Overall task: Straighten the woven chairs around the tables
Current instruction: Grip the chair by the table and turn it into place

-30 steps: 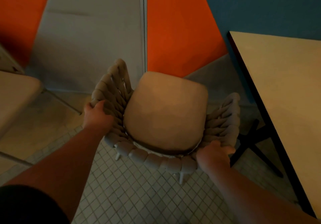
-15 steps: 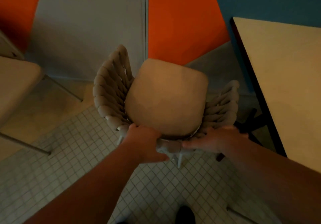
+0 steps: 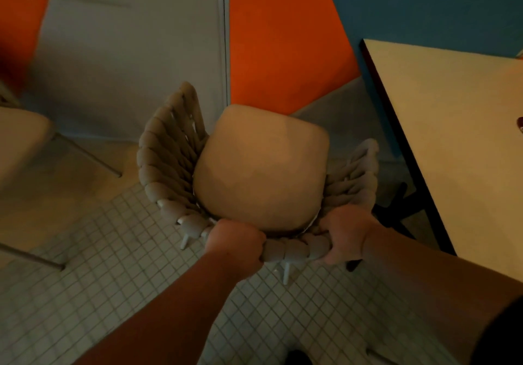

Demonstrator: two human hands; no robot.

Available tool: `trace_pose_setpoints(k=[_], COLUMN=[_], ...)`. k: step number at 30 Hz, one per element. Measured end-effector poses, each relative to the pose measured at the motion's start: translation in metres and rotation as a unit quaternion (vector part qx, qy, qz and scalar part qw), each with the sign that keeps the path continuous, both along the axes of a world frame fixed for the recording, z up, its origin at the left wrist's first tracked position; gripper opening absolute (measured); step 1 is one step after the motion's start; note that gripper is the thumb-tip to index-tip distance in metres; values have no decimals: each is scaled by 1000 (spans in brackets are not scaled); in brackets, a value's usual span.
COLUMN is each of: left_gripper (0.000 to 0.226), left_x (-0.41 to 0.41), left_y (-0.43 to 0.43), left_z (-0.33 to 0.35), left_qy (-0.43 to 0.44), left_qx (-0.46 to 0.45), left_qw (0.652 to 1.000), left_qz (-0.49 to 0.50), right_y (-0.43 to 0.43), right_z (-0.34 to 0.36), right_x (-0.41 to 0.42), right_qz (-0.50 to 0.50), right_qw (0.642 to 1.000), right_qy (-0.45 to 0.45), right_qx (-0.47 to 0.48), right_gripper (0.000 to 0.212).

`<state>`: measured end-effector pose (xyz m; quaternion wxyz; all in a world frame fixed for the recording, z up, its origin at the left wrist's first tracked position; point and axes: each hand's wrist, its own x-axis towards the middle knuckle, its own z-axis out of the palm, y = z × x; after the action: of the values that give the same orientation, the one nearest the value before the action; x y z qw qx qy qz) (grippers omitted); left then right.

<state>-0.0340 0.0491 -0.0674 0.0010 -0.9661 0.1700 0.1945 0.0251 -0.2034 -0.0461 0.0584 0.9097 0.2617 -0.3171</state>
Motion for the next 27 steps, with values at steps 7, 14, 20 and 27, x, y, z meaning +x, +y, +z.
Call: trace_pose_setpoints(k=[7,14,20,27], left_gripper=[20,27,37,44], left_x=[-1,-3,1,5], left_y=[35,70,119,157], left_z=[-1,2,-9,-10], left_qy=[-2,-7,2,-7], left_qx=[11,41,57,105], left_qw=[999,997,996,993], left_qz=[-38,-63,-75,-55], right_y=[25,57,105,146], right_z=[-12,-21,-9,2], right_x=[-13,-25,-44,-58], right_qz=[-19,-28,-65,-85], right_qw=[1000,999,997,995], right_qy=[-2,-8,14,5], right_qx=[10,19,24,41], right_gripper=[91,88,74,68])
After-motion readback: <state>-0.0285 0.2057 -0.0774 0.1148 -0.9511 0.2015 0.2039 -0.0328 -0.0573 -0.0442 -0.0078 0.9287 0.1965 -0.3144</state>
